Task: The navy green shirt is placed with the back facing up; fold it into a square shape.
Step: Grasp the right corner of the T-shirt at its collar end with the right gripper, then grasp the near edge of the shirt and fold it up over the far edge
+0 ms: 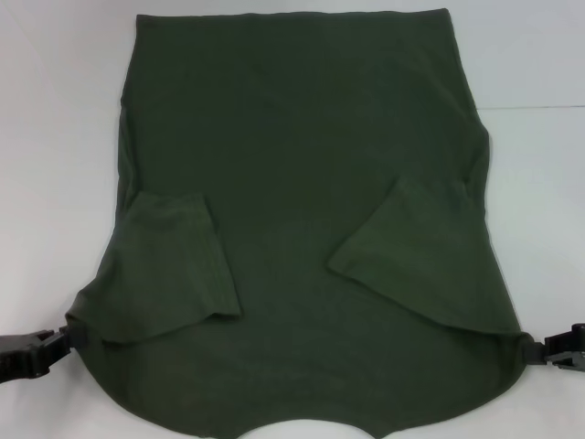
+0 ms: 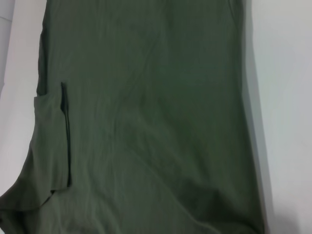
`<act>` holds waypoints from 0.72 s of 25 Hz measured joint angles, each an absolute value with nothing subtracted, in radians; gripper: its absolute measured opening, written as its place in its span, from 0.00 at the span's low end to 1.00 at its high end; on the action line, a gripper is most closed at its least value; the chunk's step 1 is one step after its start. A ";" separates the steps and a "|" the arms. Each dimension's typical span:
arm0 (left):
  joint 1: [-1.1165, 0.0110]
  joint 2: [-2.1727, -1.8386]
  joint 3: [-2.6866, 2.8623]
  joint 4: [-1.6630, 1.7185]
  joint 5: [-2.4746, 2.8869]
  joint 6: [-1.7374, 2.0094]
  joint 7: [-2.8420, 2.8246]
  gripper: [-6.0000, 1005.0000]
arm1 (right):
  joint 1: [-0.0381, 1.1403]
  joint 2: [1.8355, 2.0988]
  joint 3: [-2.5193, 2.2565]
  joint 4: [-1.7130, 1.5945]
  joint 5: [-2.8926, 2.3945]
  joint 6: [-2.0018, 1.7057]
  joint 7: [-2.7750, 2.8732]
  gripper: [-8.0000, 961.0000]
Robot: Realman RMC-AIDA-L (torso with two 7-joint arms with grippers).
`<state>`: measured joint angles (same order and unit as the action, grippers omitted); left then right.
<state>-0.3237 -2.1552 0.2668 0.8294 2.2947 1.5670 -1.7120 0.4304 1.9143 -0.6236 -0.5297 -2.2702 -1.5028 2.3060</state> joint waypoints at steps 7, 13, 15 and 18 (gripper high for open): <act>-0.325 -2.141 0.200 0.833 2.295 1.642 -1.732 0.03 | 0.399 1.916 -0.565 -0.537 -2.265 -1.539 2.231 0.03; -0.319 -2.128 0.110 0.837 2.296 1.737 -1.766 0.03 | 0.361 1.921 -0.485 -0.532 -2.263 -1.563 2.133 0.03; -0.313 -2.128 0.099 0.837 2.297 1.743 -1.778 0.03 | 0.347 1.924 -0.459 -0.533 -2.263 -1.580 2.099 0.03; -0.306 -2.128 0.090 0.835 2.297 1.745 -1.802 0.03 | 0.325 1.926 -0.413 -0.537 -2.262 -1.613 2.050 0.03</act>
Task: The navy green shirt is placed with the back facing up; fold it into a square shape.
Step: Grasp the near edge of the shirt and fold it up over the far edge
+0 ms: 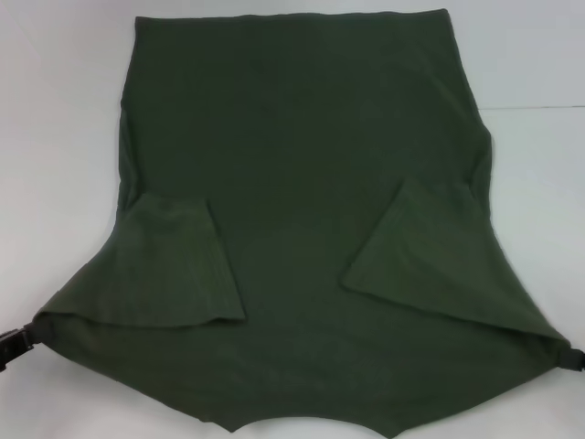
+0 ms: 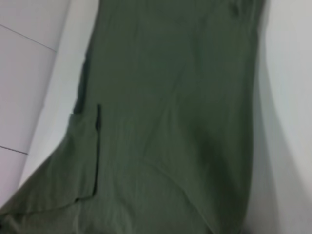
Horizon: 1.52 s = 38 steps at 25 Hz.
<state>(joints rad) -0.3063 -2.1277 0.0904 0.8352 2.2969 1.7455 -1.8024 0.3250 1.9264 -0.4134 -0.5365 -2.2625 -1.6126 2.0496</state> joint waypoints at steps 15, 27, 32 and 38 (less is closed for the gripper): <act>-0.262 -2.129 0.060 0.835 2.306 1.913 -1.877 0.03 | 0.190 1.936 -0.306 -0.538 -2.267 -1.734 1.890 0.03; -0.249 -2.130 0.031 0.830 2.298 1.954 -1.876 0.03 | 0.170 1.920 -0.181 -0.542 -2.265 -1.796 1.856 0.02; -0.398 -2.068 0.028 0.745 2.294 1.865 -1.888 0.03 | 0.274 1.916 -0.059 -0.541 -2.262 -1.773 1.858 0.02; -0.532 -2.013 0.027 0.678 2.294 1.749 -1.894 0.03 | 0.453 1.915 -0.029 -0.532 -2.261 -1.643 1.873 0.02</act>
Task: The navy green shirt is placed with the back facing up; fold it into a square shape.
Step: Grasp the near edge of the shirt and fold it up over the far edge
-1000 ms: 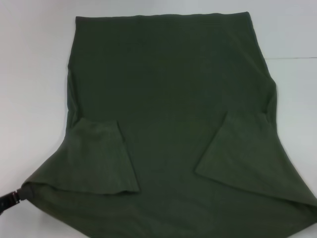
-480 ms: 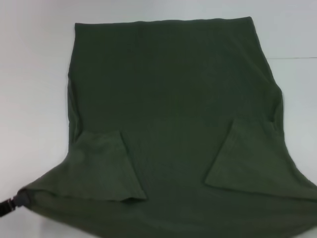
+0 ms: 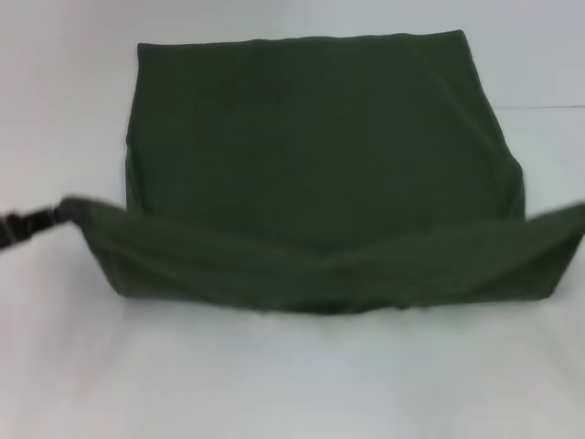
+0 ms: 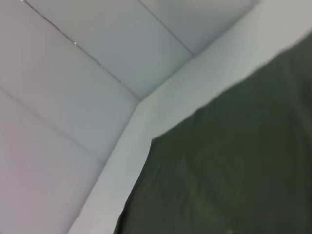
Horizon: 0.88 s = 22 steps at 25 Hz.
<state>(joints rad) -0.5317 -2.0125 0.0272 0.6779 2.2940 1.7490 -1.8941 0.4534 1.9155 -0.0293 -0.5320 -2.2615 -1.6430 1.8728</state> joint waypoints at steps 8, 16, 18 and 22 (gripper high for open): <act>-0.683 -1.973 0.050 0.610 2.256 1.502 -1.868 0.03 | 0.627 1.928 -0.038 -0.508 -2.235 -1.409 1.879 0.02; -0.763 -1.974 0.150 0.528 2.153 1.216 -1.756 0.03 | 0.730 1.955 -0.119 -0.476 -2.141 -1.159 1.846 0.02; -0.779 -1.979 0.170 0.506 2.128 1.147 -1.712 0.03 | 0.742 1.971 -0.147 -0.474 -2.091 -1.096 1.818 0.02; -0.803 -1.986 0.177 0.458 2.061 1.045 -1.612 0.03 | 0.756 1.983 -0.200 -0.438 -1.991 -0.983 1.748 0.02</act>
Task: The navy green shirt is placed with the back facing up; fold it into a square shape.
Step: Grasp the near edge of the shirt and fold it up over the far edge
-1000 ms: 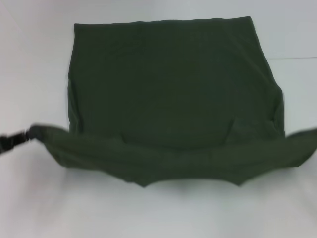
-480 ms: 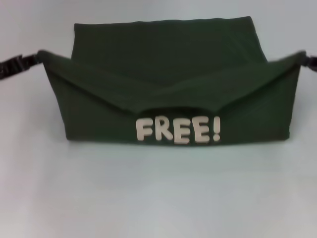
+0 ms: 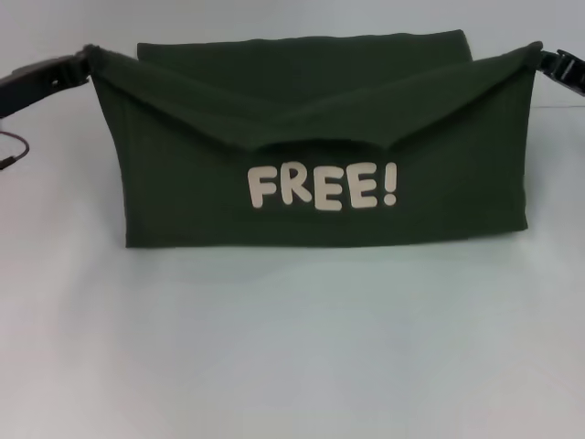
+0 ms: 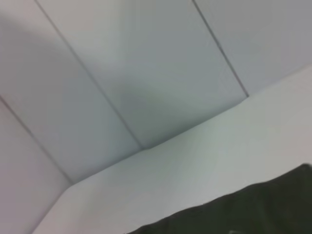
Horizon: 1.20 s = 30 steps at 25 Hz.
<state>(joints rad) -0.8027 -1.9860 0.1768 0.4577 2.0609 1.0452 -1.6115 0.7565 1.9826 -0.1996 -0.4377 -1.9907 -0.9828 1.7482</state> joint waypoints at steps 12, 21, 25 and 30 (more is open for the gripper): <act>-0.811 -2.044 0.175 0.348 1.881 0.888 -1.296 0.03 | 0.790 2.032 -0.252 -0.348 -1.853 -0.747 1.563 0.01; -0.814 -2.080 0.177 0.308 1.827 0.837 -1.167 0.05 | 0.787 2.057 -0.255 -0.332 -1.797 -0.693 1.480 0.01; -0.815 -2.083 0.179 0.307 1.827 0.836 -1.160 0.09 | 0.784 2.057 -0.256 -0.325 -1.797 -0.681 1.479 0.01; -0.816 -2.089 0.224 0.310 1.829 0.835 -1.153 0.12 | 0.785 2.062 -0.278 -0.315 -1.797 -0.652 1.467 0.06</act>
